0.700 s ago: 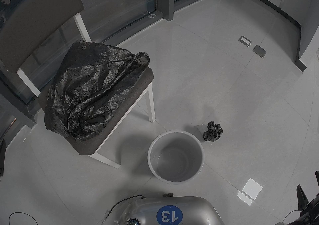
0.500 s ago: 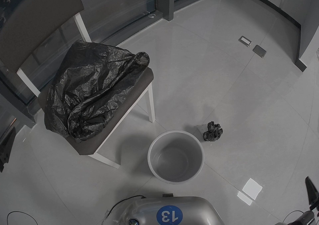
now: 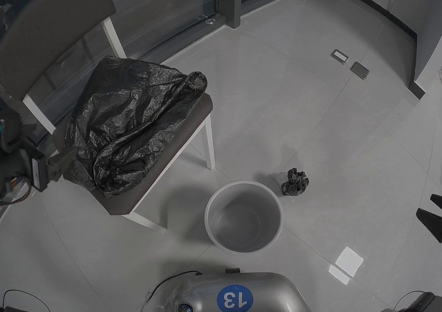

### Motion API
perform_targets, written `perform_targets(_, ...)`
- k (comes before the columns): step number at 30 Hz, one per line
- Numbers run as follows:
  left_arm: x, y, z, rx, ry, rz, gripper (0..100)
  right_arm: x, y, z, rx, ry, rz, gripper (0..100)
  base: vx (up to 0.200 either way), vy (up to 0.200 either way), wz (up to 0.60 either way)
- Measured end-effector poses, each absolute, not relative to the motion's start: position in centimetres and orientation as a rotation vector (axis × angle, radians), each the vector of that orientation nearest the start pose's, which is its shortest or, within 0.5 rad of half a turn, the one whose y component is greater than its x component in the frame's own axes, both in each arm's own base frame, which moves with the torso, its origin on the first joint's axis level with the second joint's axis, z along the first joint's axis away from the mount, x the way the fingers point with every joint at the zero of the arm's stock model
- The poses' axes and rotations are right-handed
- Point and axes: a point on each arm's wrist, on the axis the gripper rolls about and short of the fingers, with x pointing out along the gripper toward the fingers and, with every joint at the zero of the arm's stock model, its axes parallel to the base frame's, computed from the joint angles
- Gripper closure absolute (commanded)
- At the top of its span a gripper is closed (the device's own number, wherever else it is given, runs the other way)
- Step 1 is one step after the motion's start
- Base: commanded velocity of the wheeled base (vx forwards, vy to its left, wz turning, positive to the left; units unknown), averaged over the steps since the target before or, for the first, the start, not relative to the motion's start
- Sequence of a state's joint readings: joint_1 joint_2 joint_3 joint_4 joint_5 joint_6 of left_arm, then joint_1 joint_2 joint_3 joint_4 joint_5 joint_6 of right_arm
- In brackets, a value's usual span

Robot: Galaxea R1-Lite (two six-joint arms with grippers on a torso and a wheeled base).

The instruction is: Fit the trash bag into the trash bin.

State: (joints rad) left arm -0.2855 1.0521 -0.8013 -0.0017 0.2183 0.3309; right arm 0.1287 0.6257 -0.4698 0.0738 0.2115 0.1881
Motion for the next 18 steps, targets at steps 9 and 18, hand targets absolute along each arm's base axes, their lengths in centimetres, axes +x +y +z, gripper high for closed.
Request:
perform_targets(9,19.3,-5.1,24.0,0.294,0.410,-0.100,0,6.7,1.6,23.1,0.166,0.393,0.353,0,0.000,0.000,0.00)
perform_targets(18,22.4,-6.0,21.9,0.306,0.505,-0.072,0,8.0,2.0,23.9,0.147,0.415,0.371,0,0.000,0.000,0.00)
